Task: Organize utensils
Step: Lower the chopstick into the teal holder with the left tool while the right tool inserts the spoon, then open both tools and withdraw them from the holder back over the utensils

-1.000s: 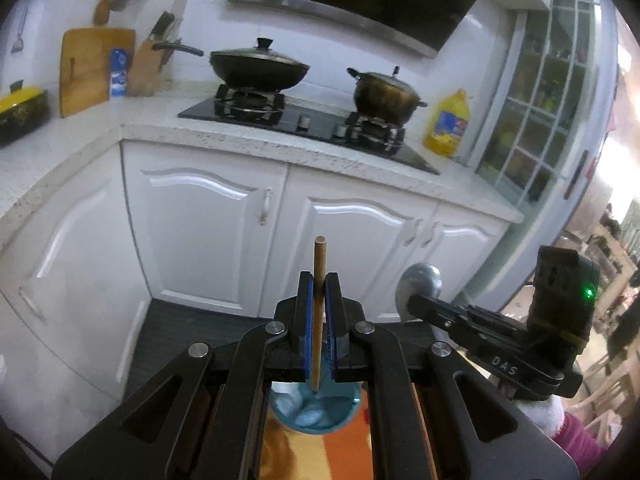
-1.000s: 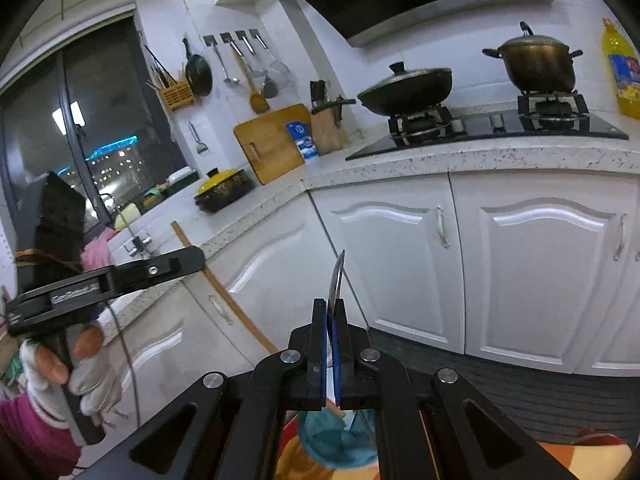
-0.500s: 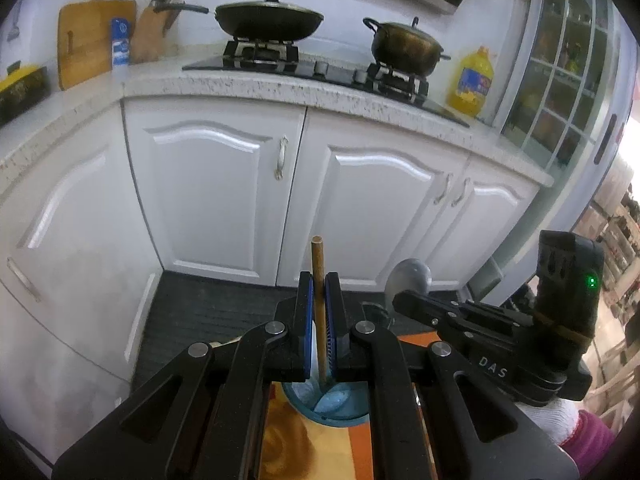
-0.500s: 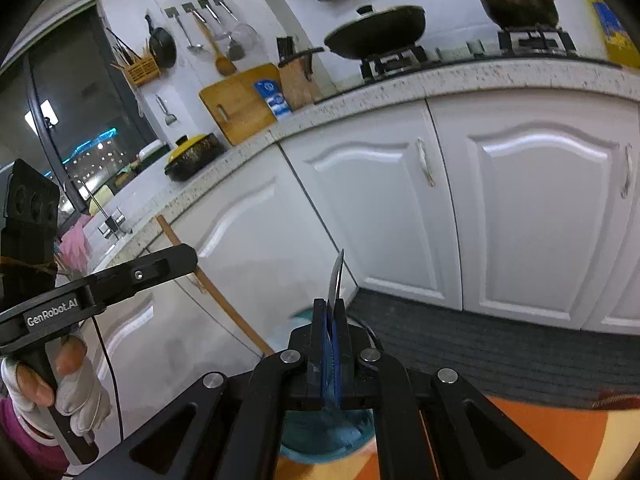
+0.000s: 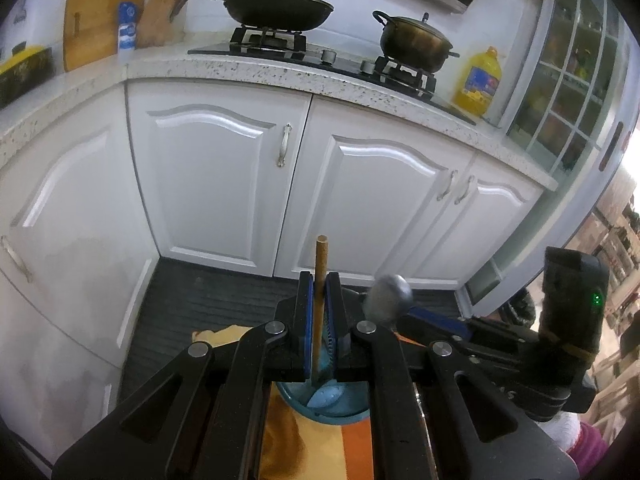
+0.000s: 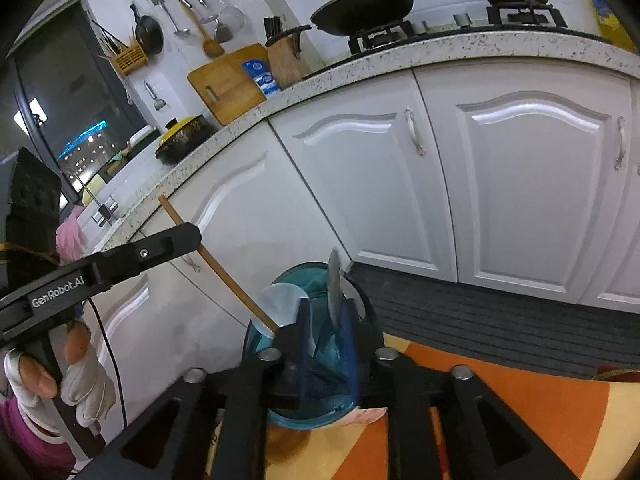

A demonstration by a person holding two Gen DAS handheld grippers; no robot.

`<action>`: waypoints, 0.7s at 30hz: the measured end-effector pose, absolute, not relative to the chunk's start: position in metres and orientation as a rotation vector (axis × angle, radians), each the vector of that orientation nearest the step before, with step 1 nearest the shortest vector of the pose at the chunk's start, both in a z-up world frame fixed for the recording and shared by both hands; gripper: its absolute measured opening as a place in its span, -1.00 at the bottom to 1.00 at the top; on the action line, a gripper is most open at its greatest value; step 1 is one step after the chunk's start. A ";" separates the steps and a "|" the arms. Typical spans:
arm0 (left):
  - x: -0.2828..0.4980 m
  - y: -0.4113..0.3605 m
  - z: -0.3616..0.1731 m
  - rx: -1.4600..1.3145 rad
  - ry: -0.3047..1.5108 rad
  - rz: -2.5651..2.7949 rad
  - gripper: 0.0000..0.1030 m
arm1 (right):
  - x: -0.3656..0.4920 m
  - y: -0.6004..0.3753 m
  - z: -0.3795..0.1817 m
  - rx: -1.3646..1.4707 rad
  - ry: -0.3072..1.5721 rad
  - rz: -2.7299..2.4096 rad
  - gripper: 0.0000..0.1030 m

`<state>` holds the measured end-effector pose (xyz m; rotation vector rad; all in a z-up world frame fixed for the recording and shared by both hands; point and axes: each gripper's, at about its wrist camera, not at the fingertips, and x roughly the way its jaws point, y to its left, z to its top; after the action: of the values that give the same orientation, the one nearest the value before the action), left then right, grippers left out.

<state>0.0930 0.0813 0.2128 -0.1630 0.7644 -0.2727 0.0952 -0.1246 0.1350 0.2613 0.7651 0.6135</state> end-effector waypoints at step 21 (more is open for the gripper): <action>0.057 0.082 0.205 -0.125 0.753 -0.174 -0.09 | 0.059 -0.124 0.143 0.222 0.781 0.564 -0.44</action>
<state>0.0574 0.0816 0.2055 -0.1245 0.7528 -0.1739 0.0592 -0.1240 0.1430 0.2223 0.7811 0.5644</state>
